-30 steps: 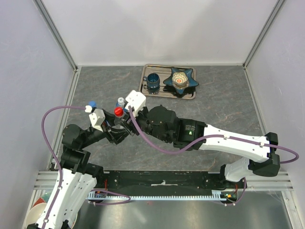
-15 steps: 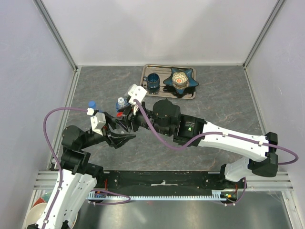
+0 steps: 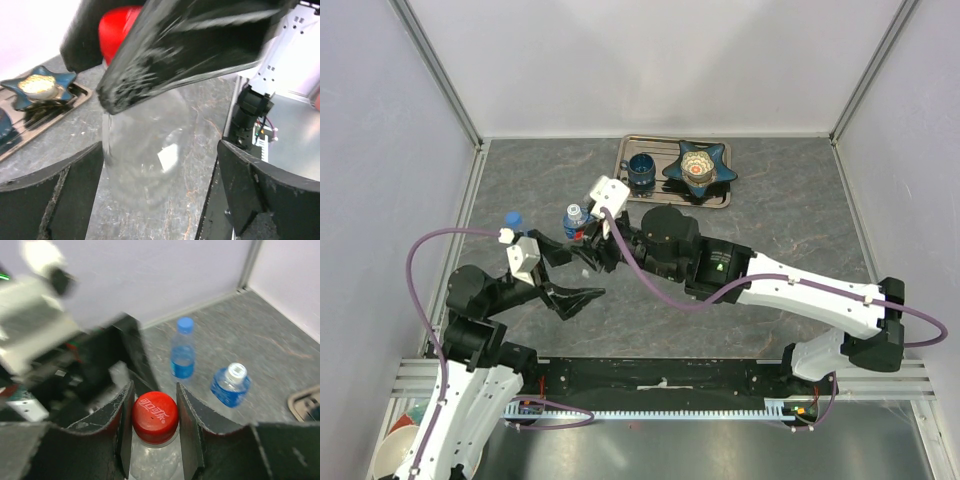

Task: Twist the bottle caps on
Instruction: Place the plastic bottle at the center of the board.

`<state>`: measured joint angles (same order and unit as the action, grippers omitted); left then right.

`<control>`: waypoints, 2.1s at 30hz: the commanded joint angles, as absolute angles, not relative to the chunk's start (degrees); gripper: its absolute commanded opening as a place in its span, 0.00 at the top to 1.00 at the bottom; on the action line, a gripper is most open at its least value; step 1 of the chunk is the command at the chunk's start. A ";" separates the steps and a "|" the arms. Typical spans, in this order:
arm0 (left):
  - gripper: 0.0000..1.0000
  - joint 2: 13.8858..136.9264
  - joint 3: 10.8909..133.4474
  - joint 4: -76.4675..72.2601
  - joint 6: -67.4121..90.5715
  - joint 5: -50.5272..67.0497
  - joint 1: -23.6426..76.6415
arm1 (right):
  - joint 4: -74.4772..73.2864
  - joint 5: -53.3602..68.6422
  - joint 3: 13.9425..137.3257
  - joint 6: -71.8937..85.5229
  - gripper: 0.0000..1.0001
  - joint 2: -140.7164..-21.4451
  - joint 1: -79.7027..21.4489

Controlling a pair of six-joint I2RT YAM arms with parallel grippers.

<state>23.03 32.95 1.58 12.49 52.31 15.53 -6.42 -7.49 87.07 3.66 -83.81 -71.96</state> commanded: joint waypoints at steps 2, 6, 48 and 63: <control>0.01 19.52 41.74 10.27 3.97 46.77 14.42 | -7.13 -11.78 82.54 0.97 1.00 -79.72 -66.98; 0.01 16.45 47.27 19.32 1.86 38.34 13.97 | -1.51 -12.74 77.35 1.40 1.00 -79.45 -64.17; 0.01 18.90 54.76 20.57 8.17 27.86 13.80 | 45.96 -11.32 58.55 2.02 0.80 -111.36 -70.75; 0.01 18.63 54.14 19.78 8.88 28.74 13.54 | 46.76 -15.12 57.30 1.94 0.36 -110.39 -71.98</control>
<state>18.17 54.54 21.26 7.03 28.45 13.93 48.60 -14.55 56.36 2.90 -109.71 -71.79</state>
